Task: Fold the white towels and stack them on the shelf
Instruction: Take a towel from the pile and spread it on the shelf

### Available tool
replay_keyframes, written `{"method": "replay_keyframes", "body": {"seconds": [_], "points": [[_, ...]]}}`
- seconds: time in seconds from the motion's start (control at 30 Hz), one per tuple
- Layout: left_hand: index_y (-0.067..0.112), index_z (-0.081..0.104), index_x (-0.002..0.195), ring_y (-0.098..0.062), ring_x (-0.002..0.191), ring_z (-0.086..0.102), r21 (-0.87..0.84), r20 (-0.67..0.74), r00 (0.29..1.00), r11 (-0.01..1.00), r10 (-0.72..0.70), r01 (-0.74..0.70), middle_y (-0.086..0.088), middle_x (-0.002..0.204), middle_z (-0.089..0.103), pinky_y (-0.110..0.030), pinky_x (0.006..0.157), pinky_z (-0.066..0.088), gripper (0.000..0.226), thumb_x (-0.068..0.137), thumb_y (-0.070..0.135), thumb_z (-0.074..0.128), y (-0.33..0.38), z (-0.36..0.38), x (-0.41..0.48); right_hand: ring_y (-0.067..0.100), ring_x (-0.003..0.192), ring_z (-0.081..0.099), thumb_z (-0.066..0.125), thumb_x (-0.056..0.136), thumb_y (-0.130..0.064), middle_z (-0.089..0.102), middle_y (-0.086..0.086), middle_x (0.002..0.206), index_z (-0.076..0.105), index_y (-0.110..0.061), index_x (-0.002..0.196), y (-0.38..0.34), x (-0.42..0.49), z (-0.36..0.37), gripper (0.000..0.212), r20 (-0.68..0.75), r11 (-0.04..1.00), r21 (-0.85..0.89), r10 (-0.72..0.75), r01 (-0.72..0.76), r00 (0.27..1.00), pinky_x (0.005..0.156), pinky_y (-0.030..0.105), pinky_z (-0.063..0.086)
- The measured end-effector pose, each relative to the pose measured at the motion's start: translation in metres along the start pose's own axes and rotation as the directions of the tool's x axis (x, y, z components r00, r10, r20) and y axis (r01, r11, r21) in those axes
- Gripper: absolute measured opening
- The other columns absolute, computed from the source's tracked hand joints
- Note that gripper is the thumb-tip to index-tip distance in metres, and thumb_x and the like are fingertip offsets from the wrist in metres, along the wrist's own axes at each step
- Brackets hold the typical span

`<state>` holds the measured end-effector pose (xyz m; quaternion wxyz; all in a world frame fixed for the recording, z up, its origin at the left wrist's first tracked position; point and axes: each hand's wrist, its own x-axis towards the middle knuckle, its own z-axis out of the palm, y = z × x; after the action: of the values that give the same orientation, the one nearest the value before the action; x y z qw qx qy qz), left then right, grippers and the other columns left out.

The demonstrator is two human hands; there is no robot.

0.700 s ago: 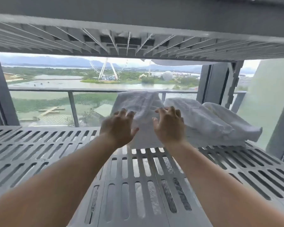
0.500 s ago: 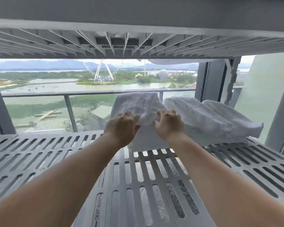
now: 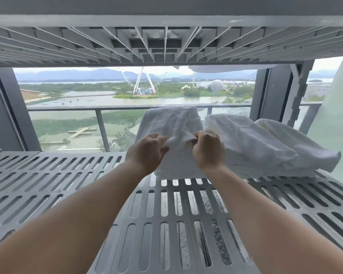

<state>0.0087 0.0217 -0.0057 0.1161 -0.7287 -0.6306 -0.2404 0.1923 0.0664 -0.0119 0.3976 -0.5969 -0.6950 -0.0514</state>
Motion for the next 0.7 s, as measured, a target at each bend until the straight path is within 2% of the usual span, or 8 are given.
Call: {"method": "replay_keyframes", "body": {"seconds": [0.17,0.23,0.33,0.53,0.6,0.7], "points": [[0.031,0.061,0.132,-0.030,0.105,0.064,-0.048,-0.102,0.994,0.998,-0.034,0.029,-0.001,0.125,0.065,-0.043,0.084,0.054,0.032,0.103,0.036,0.049,0.001,-0.005,-0.011,0.032,0.110,0.052,0.053,0.095,-0.012,0.058,0.014,0.115,0.065,-0.007,0.111,-0.014,-0.011,0.000,0.022,-0.074,0.955,0.246,-0.152,0.165,0.986,0.095,0.045,0.047],[0.032,0.061,0.130,-0.034,0.099,0.066,-0.043,-0.156,0.984,0.996,-0.085,0.079,-0.006,0.119,0.067,-0.043,0.081,0.054,0.030,0.104,0.036,0.047,-0.003,-0.008,-0.020,0.032,0.108,0.053,0.053,0.093,-0.014,0.057,0.013,0.118,0.064,-0.008,0.112,-0.027,-0.016,-0.003,0.022,-0.083,0.915,0.352,-0.179,0.197,0.980,0.095,0.040,0.046],[0.032,0.063,0.126,-0.033,0.088,0.068,-0.040,-0.207,0.968,0.990,-0.143,0.138,-0.007,0.108,0.072,-0.039,0.073,0.053,0.027,0.104,0.033,0.047,-0.015,-0.014,-0.038,0.031,0.101,0.058,0.054,0.094,-0.013,0.060,0.014,0.117,0.063,-0.006,0.112,-0.048,-0.026,-0.009,0.021,-0.084,0.844,0.485,-0.219,0.232,0.972,0.083,0.031,0.041],[0.034,0.062,0.122,-0.035,0.082,0.070,0.011,-0.302,0.935,0.980,-0.187,0.200,-0.009,0.097,0.075,-0.042,0.070,0.057,0.023,0.103,0.031,0.049,-0.051,-0.042,-0.077,0.024,0.084,0.056,0.047,0.099,-0.013,0.063,0.007,0.104,0.058,-0.014,0.105,-0.092,-0.046,-0.013,0.012,-0.083,0.802,0.535,-0.264,0.266,0.961,0.066,0.032,0.038],[0.035,0.062,0.121,-0.037,0.080,0.070,0.027,-0.312,0.925,0.972,-0.215,0.235,-0.011,0.094,0.074,-0.039,0.066,0.053,0.022,0.103,0.033,0.050,-0.065,-0.050,-0.090,0.015,0.074,0.051,0.046,0.100,-0.015,0.060,-0.002,0.093,0.053,-0.022,0.099,-0.111,-0.055,-0.011,0.010,-0.071,0.795,0.546,-0.272,0.266,0.960,0.055,0.027,0.033],[0.033,0.059,0.124,-0.039,0.084,0.069,0.033,-0.313,0.912,0.957,-0.265,0.289,-0.014,0.094,0.073,-0.041,0.068,0.052,0.023,0.104,0.033,0.048,-0.095,-0.065,-0.110,-0.004,0.061,0.045,0.043,0.103,-0.023,0.059,-0.010,0.081,0.050,-0.029,0.098,-0.141,-0.071,-0.005,0.010,-0.036,0.816,0.534,-0.241,0.223,0.970,0.051,0.016,0.023]]}}
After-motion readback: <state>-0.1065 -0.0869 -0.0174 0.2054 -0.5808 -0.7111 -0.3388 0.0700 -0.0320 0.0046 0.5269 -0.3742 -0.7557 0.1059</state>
